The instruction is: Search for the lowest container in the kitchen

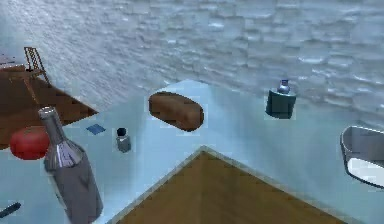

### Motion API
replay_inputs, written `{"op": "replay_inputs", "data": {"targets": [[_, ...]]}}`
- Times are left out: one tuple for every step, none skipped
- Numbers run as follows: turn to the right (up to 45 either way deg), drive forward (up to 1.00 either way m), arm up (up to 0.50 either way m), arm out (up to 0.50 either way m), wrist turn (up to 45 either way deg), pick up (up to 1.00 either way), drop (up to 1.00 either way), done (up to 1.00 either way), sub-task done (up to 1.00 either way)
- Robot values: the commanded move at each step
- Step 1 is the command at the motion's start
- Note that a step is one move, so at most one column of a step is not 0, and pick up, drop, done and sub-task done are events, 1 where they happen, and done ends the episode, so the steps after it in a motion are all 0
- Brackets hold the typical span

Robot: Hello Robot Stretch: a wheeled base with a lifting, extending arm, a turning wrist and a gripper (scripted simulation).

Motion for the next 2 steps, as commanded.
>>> {"op": "replay_inputs", "data": {"targets": [[-45.0,0.0,0.0,0.0,0.0,0.0,0.0,0.0,0.0],[-45.0,0.0,0.0,0.0,0.0,0.0,0.0,0.0,0.0]]}}
